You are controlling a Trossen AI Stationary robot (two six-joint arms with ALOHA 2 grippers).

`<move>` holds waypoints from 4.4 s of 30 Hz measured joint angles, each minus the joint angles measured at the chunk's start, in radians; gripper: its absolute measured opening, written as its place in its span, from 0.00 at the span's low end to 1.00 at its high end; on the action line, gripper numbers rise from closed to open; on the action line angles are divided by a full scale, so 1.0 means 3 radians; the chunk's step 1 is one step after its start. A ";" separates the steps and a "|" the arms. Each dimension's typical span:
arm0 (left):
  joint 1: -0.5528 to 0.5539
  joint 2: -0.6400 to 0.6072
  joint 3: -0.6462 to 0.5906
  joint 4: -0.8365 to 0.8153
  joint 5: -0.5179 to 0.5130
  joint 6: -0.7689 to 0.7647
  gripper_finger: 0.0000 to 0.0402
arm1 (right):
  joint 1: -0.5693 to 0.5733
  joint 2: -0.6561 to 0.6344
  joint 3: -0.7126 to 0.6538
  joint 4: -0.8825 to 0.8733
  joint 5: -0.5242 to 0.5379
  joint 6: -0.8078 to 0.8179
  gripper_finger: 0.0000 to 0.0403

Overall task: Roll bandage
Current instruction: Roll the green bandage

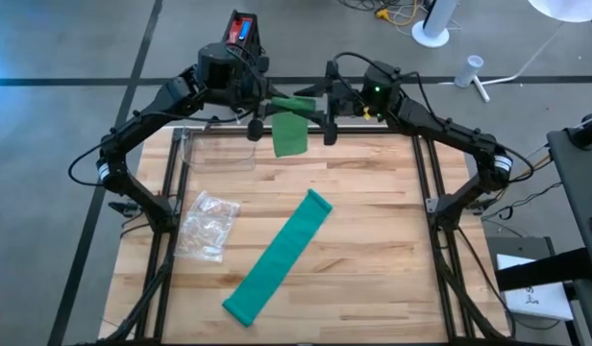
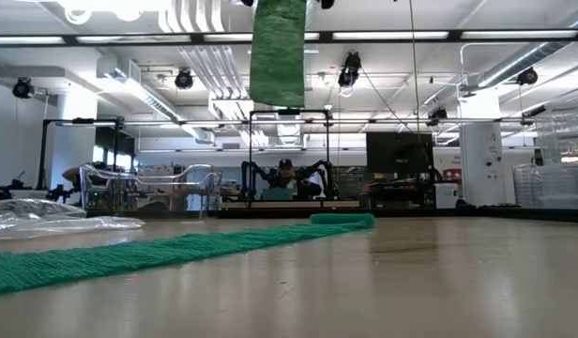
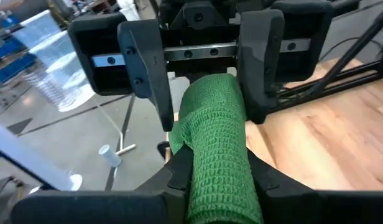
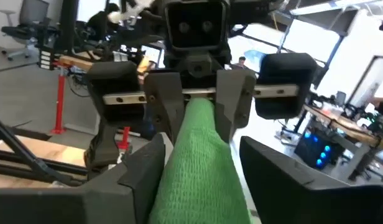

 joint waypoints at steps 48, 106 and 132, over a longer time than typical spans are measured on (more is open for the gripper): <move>-0.0027 -0.0090 0.0089 -0.0251 0.0160 -0.1070 0.90 | 0.0243 0.0008 -0.0201 0.0436 0.0440 -0.3274 0.10; -0.0198 -0.0092 0.0018 -0.0325 -0.0574 -0.0384 0.14 | 0.0009 -0.0208 -0.0031 -0.0120 -0.0180 -0.1501 0.51; -0.0210 -0.0078 0.0001 -0.0191 -0.0409 -0.0566 0.15 | 0.0039 -0.0070 -0.0037 -0.0253 0.0100 -0.2059 0.43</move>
